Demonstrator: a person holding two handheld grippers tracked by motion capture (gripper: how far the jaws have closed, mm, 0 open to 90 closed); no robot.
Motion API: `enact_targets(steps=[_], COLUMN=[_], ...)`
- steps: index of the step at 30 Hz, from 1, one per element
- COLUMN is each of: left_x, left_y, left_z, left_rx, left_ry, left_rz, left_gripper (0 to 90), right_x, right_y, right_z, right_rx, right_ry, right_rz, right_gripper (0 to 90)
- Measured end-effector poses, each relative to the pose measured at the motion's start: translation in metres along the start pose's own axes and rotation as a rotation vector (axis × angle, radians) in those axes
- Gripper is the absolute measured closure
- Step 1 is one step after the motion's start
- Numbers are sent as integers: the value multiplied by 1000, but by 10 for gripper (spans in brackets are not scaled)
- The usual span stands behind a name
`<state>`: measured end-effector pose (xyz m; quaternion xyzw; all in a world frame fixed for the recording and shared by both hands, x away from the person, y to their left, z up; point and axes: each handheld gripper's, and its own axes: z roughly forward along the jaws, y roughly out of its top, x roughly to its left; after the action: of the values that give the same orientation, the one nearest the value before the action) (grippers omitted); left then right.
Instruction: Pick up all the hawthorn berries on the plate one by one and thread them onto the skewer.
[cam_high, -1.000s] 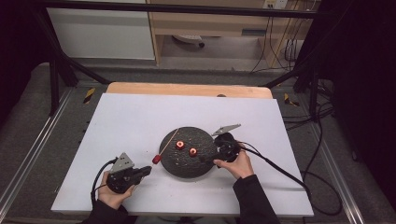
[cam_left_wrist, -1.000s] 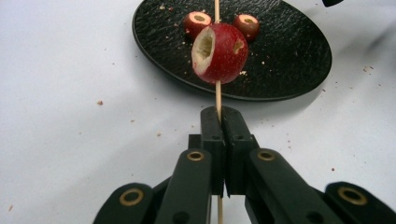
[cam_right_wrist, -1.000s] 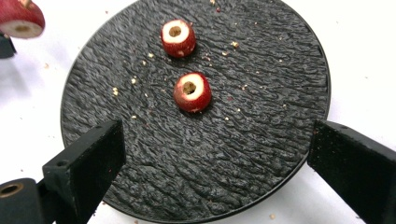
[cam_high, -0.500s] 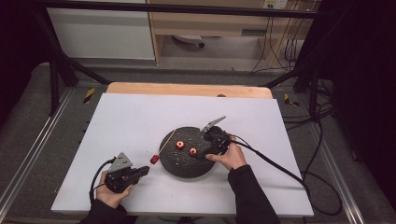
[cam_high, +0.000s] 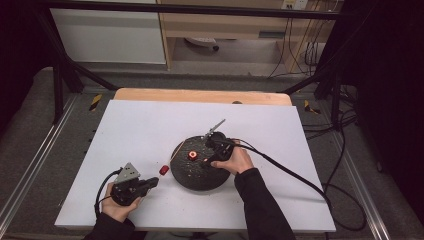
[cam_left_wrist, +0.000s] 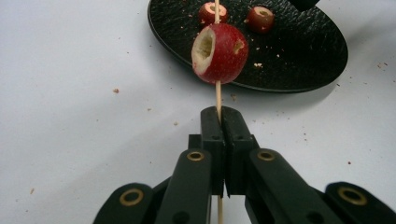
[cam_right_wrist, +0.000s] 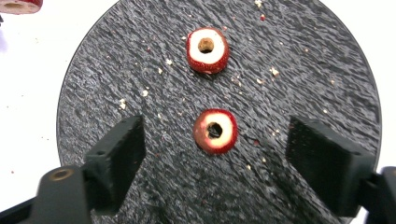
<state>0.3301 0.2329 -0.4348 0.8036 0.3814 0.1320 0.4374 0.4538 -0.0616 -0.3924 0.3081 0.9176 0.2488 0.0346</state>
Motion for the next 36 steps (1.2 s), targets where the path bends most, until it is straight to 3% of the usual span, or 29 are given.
enact_targets(steps=[9, 17, 36], left_x=[0, 0, 0], left_y=[0, 0, 0], left_z=[0, 0, 1], left_rx=[2, 2, 4], left_ry=[0, -3, -4], left_rz=[3, 3, 6], left_gripper=[884, 884, 884], right_x=[-3, -2, -6], right_y=[9, 14, 17], right_z=[10, 17, 24], right_rx=[90, 136, 185], right_ry=[7, 5, 24], right_rz=[-51, -107, -113], right_gripper=[382, 494, 616])
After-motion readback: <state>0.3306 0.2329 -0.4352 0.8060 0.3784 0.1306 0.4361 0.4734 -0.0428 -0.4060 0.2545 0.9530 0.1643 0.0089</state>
